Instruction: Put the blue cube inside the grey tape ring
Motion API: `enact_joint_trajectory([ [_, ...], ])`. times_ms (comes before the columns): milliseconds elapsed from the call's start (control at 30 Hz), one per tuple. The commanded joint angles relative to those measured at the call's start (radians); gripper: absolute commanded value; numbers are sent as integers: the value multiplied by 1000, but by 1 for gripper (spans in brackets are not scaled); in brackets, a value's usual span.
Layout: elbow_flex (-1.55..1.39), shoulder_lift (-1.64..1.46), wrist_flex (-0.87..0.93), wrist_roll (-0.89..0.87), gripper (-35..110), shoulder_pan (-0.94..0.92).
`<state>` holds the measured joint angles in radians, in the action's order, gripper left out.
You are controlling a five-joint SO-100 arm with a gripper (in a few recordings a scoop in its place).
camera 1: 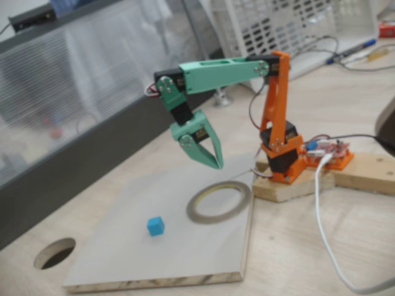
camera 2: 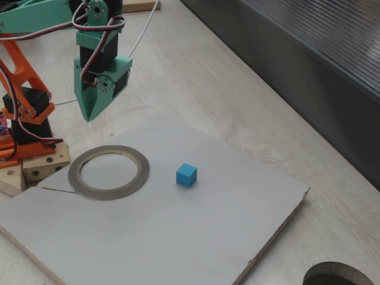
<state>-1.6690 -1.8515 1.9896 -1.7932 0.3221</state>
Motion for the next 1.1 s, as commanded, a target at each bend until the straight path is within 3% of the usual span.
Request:
enact_joint_trajectory([
  [0, 12, -3, 28, -14, 0, 17],
  [167, 80, 193, 28, -12, 0, 11],
  [700, 842, 772, 28, -8, 0, 8],
  [1067, 885, 810, 28, -5, 7, 6],
])
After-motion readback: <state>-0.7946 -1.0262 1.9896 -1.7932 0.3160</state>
